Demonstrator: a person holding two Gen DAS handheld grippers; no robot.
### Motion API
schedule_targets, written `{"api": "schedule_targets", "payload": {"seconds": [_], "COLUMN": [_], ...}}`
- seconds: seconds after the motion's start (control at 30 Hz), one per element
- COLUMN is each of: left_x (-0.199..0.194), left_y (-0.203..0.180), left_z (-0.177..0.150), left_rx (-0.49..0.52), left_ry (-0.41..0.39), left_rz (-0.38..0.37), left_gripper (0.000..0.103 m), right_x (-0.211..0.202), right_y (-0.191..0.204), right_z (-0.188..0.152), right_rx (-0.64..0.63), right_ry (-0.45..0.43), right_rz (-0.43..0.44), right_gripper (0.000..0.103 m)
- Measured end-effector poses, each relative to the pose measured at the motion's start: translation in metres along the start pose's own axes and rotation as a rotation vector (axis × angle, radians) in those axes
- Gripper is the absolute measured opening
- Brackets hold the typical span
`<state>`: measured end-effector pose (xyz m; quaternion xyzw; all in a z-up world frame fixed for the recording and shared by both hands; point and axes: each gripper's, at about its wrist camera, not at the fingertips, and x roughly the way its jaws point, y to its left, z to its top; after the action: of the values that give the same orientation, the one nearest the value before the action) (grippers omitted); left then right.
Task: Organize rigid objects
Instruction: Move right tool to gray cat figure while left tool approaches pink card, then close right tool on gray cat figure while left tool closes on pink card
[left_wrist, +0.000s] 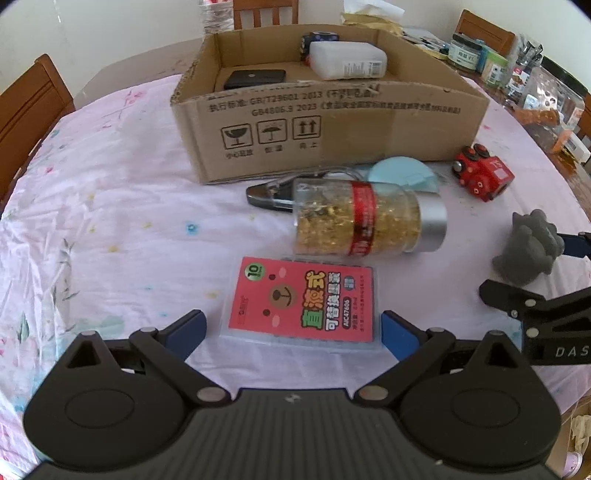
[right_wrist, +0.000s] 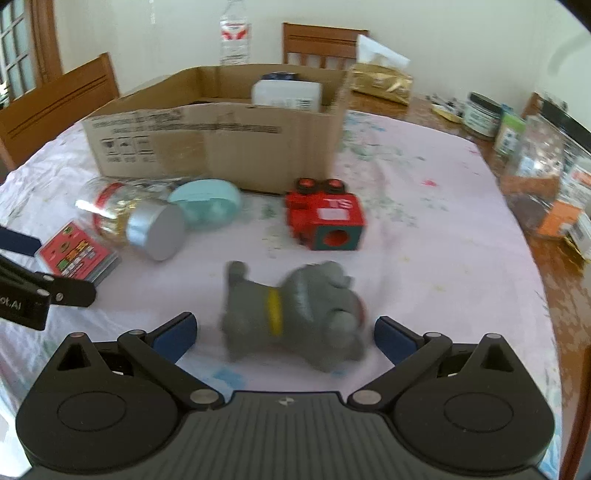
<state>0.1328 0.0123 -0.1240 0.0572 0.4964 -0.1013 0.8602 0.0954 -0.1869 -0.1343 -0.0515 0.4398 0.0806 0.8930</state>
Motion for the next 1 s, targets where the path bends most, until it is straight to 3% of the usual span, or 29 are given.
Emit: {"api": "schedule_targets", "payload": {"seconds": [0.23,0.37,0.47,1.0], "left_x": [0.005,0.002,0.001,0.006], "left_y": [-0.008,-0.008,-0.002,0.002], "left_z": [0.006,0.006,0.004,0.011], "left_rx": [0.055,0.086,0.105,0.105], "left_ry": [-0.024,-0.025,-0.03,-0.014], "left_rz": [-0.032,-0.056,-0.064,-0.069], "left_gripper": [0.101,0.095,0.096,0.097], "right_x": [0.002,0.001,0.002,0.007], "right_y": [0.002,0.001,0.0,-0.003], "right_z": [0.002,0.002,0.003,0.015], "right_rx": [-0.008,-0.018,-0.024,-0.082], "right_ry": [0.002,0.007,0.014,0.096], "right_rz": [0.006,0.015,0.02,0.066], "right_gripper": [0.103,0.103,0.103,0.103]}}
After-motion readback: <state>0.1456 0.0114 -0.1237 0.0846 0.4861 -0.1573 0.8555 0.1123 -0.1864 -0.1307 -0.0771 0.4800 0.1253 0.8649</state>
